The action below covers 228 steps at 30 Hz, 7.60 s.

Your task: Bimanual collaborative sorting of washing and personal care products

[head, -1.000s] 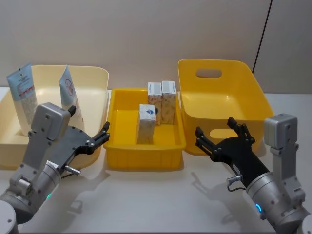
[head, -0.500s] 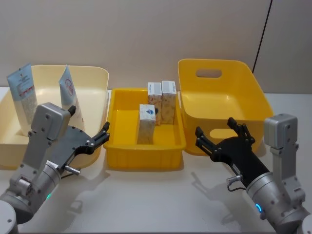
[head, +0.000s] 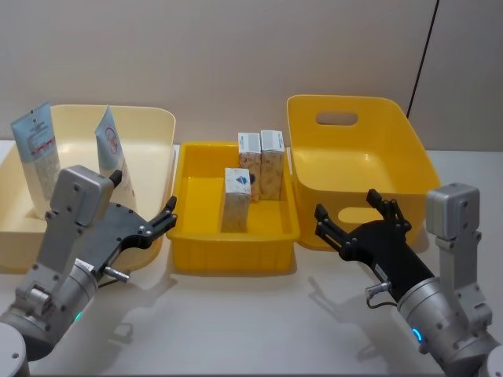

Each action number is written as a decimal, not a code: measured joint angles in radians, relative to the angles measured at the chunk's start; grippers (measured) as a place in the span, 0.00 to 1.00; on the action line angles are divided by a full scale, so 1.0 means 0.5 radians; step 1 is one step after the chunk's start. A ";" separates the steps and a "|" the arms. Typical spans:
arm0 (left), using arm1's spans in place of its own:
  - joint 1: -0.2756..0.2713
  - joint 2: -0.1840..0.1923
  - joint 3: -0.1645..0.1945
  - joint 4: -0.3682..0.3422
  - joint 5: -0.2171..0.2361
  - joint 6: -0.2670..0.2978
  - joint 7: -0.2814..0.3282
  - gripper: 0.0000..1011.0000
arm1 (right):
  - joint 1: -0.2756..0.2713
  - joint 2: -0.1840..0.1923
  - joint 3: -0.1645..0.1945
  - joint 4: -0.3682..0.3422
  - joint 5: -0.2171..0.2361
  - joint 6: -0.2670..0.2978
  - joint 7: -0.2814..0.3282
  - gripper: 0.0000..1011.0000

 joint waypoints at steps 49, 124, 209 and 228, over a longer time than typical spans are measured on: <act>0.000 0.000 0.000 0.000 0.000 0.000 0.000 0.99 | 0.057 0.071 -0.024 -0.242 0.144 0.253 0.237 0.99; 0.000 0.000 0.000 0.000 0.000 0.000 0.000 0.99 | 0.790 -0.423 -0.433 0.494 -0.090 1.001 -0.131 0.99; 0.000 0.000 0.000 0.000 0.000 0.000 0.000 0.99 | 1.024 -0.384 -0.248 0.310 -0.342 0.613 -0.187 0.43; 0.000 0.000 0.000 0.000 0.000 0.000 0.000 0.99 | 0.997 -0.155 -0.043 0.256 -0.563 0.638 -0.340 0.43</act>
